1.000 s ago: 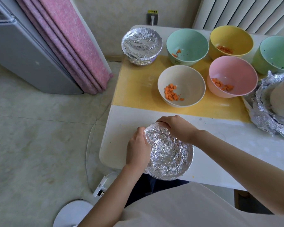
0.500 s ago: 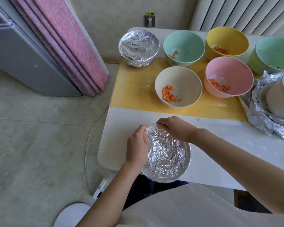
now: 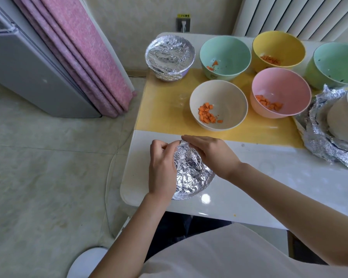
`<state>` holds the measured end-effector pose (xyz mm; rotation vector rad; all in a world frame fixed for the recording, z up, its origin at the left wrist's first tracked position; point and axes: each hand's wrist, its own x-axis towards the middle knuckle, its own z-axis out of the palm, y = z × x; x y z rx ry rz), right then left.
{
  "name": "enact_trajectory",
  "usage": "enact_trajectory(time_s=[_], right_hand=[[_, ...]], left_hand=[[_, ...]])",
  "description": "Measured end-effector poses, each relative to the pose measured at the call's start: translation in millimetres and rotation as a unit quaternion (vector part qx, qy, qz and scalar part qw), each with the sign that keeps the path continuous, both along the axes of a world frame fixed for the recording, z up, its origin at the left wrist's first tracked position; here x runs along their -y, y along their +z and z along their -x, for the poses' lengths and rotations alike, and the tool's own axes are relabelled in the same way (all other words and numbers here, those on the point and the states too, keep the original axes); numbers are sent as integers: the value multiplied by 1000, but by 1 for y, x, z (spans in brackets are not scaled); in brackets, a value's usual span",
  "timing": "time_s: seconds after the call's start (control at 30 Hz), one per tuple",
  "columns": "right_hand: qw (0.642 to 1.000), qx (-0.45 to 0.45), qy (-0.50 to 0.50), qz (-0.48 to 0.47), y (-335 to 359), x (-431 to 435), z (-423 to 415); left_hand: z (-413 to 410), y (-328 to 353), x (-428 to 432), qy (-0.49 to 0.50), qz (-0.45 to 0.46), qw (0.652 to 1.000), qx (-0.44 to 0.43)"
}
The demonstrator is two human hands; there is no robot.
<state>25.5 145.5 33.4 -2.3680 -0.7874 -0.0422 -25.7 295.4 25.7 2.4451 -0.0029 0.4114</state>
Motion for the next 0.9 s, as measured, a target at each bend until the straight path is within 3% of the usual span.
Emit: enact_trajectory(time_s=[0.3, 0.5, 0.6, 0.9], right_hand=[[996, 47, 39, 66, 7, -11, -3], [993, -120, -13, -21, 8, -11, -8], [981, -190, -30, -15, 10, -5, -11], [971, -240, 7, 19, 14, -1, -14]], left_hand=[[4, -2, -1, 4, 33, 999, 30], [1, 1, -2, -5, 17, 1000, 15], [0, 3, -1, -8, 21, 1000, 6], [4, 0, -4, -8, 41, 999, 15]])
